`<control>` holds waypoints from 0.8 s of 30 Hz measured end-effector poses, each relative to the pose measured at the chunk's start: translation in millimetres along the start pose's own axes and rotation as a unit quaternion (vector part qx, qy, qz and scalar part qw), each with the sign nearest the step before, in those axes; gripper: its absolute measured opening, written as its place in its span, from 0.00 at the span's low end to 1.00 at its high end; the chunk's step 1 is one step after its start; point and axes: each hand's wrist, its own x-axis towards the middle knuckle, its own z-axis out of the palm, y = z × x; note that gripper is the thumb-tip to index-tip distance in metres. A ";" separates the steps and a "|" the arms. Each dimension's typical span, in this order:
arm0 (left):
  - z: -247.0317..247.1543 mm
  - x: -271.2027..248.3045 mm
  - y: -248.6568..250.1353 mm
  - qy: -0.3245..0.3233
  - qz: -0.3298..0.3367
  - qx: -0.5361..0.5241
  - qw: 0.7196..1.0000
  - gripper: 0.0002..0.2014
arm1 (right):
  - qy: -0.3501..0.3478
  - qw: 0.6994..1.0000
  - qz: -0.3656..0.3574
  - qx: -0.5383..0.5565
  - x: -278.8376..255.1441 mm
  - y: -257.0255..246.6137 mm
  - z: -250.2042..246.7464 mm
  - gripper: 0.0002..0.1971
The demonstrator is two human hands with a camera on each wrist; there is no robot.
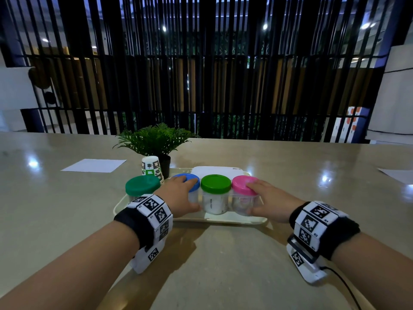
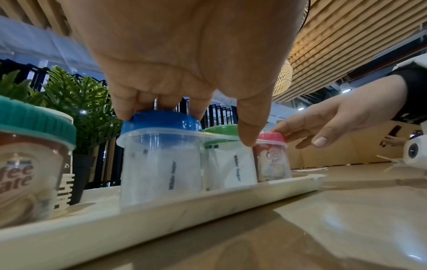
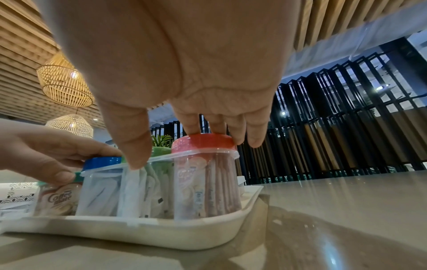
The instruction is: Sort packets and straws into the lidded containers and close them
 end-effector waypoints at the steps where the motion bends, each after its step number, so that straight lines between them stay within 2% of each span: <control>1: 0.1 -0.8 0.0 0.000 -0.001 0.000 1.000 0.42 | 0.000 1.000 0.000 -0.003 -0.2 0.0 0.6 0.41; 12: -6.9 -3.8 4.6 -0.016 -0.026 -0.001 1.000 0.43 | -0.014 1.000 0.002 0.005 3.2 6.3 1.8 0.43; 16: -13.9 -1.9 6.8 -0.043 -0.035 0.005 0.998 0.43 | -0.026 1.000 0.011 0.001 4.5 7.2 -0.8 0.43; 19: -22.3 3.5 9.7 -0.065 -0.052 0.022 0.996 0.38 | -0.036 0.999 0.014 -0.002 6.2 8.0 -7.6 0.41; 24: -50.9 18.2 25.0 -0.136 -0.068 0.024 0.988 0.24 | -0.084 0.996 0.016 0.009 6.1 6.1 -31.6 0.31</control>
